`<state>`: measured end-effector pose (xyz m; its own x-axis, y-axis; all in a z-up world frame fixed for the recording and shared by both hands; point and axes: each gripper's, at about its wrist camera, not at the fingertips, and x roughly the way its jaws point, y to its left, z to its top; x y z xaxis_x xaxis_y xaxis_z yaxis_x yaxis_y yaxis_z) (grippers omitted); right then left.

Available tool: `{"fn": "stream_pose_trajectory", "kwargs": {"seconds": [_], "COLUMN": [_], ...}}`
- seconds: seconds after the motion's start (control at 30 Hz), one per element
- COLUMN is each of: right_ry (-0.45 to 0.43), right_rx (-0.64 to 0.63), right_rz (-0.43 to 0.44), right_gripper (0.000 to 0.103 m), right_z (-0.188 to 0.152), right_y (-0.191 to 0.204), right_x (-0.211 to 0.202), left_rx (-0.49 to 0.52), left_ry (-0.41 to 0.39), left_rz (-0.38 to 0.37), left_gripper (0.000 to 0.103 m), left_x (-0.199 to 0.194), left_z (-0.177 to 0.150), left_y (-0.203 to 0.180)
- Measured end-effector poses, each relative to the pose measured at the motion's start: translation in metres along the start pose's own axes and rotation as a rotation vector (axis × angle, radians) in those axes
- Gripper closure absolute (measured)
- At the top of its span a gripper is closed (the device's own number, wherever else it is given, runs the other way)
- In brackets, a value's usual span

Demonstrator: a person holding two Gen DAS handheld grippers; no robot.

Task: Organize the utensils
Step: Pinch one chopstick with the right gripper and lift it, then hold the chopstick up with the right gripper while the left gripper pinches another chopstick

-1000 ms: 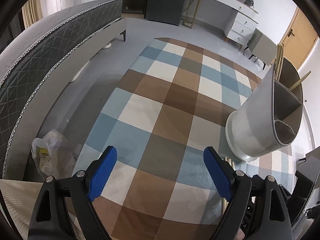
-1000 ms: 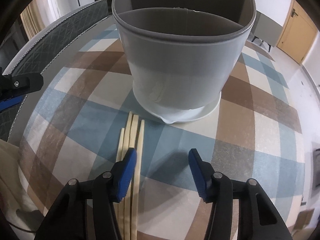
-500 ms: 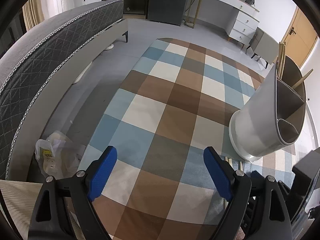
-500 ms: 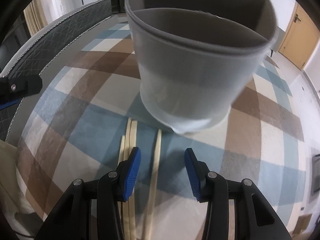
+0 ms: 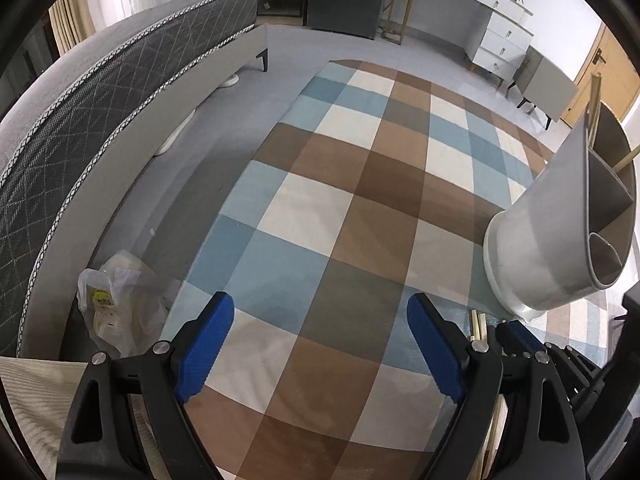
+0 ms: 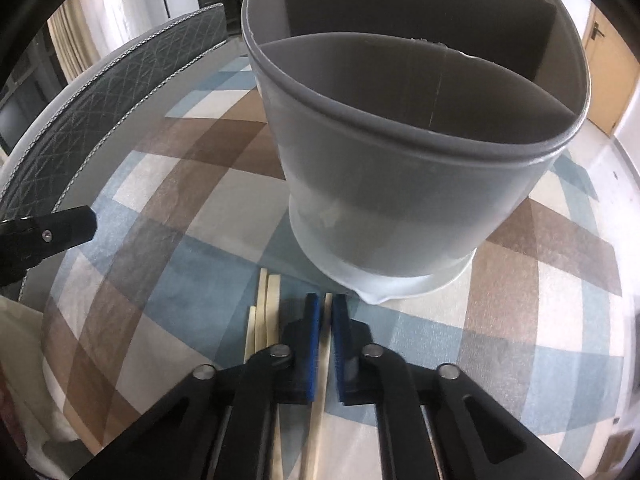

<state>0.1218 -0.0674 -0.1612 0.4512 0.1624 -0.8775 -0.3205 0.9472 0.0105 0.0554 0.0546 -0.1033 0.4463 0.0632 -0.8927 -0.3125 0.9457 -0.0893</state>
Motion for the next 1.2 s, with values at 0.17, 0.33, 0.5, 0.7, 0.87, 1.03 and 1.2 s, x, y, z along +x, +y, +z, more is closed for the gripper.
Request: {"fn": "stream_pose_trajectory", "kwargs": {"seconds": [0.17,0.33,0.5,0.7,0.87,1.03,1.2], "right_ry": [0.007,-0.026,-0.096,-0.171,-0.225,-0.260,-0.266], "right_rx": [0.021,0.097,0.195,0.306,0.359,0.383,0.419], "right_rz": [0.040,0.082,0.129,0.169,0.185,0.198,0.202], "right_gripper": [0.099,0.099,0.099,0.099,0.099,0.099,0.099], "right_z": [-0.004,-0.010,-0.016,-0.021,-0.025,-0.025,-0.028], "right_y": [-0.006,-0.022,-0.043,-0.070,-0.088,-0.094,-0.106], "right_x": [-0.004,-0.022,-0.051,-0.081,-0.107,-0.119,-0.123], "left_rx": [0.010,0.027,0.049,0.132,0.181,0.226,0.257], "left_ry": [0.004,0.008,0.072,0.153,0.205,0.247,0.252], "left_rz": [-0.002,-0.011,-0.061,-0.093,-0.123,-0.125,-0.102], "left_gripper": [0.018,0.018,0.018,0.018,0.018,0.018,0.018], "left_x": [-0.001,-0.004,0.004,0.015,0.019,0.022,0.021], "left_z": [0.000,-0.001,-0.008,-0.024,-0.038,-0.050,-0.059], "left_y": [-0.006,-0.011,-0.021,-0.043,-0.059,-0.072,-0.081]}}
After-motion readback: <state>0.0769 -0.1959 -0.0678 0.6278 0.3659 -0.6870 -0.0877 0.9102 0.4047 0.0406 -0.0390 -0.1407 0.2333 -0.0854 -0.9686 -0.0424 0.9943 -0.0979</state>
